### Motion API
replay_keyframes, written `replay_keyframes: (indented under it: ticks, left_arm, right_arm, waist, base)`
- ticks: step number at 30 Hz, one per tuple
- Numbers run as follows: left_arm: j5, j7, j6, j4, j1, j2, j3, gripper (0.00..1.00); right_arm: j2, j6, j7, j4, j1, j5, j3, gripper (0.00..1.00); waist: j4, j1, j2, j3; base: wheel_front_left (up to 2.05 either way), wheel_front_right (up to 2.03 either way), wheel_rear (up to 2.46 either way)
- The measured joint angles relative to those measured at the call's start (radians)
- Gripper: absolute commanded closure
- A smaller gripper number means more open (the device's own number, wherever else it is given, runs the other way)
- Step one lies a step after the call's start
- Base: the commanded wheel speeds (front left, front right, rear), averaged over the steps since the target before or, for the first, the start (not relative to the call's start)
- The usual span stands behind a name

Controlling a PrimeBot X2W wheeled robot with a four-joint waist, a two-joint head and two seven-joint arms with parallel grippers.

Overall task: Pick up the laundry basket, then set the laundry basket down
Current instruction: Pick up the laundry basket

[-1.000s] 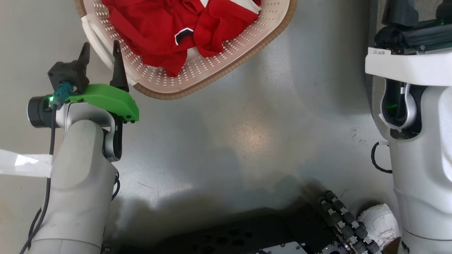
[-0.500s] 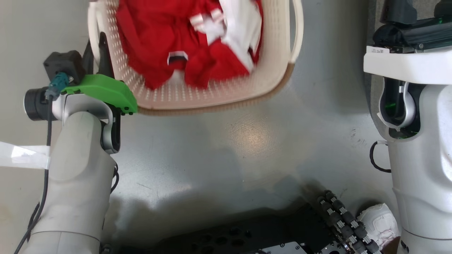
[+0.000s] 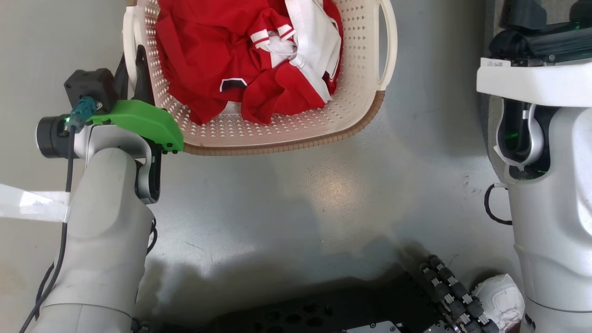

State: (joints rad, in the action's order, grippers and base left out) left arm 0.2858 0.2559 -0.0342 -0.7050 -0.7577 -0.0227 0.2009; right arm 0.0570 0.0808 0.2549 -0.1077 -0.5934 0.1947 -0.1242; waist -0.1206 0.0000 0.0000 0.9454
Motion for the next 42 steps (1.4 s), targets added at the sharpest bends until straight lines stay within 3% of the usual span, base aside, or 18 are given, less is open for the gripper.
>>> replay_keyframes:
  ticks: [38,40,42]
  left_arm:
    - [0.007,0.0,0.009,-0.067,0.027,-0.002,0.074,1.0]
    - [0.005,0.0,0.009,-0.069,0.027,-0.002,0.074,0.65]
    - [0.005,0.0,0.008,-0.072,0.027,-0.002,0.074,0.22]
  right_arm:
    - [0.0,0.0,0.0,0.007,-0.001,0.0,-0.01,0.0]
    - [0.0,0.0,0.0,0.007,-0.001,0.0,-0.01,0.0]
    - [0.0,0.0,0.0,0.007,-0.001,0.0,-0.01,0.0]
  waist:
    - [0.011,0.0,0.0,-0.013]
    - [0.011,0.0,0.0,-0.015]
    - [0.01,0.0,0.0,-0.017]
  base:
    - [0.0,0.0,0.0]
    - [0.0,0.0,0.0]
    - [0.0,0.0,0.0]
